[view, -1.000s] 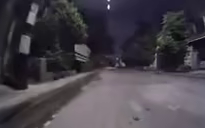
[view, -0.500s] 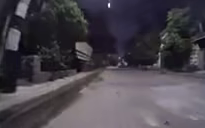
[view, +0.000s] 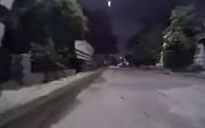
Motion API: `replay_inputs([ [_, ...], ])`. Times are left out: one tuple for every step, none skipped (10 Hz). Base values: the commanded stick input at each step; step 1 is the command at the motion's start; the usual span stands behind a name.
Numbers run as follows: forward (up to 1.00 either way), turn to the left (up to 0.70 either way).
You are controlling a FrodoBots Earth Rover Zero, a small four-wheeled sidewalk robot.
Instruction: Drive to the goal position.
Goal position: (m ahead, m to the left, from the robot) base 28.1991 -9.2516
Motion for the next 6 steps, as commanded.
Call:
replay_inputs([
  [0.7, -0.16],
  [0.7, -0.01],
  [0.7, 0.0],
  [0.7, 0.0],
  [0.7, 0.0],
  [0.7, 0.0],
])
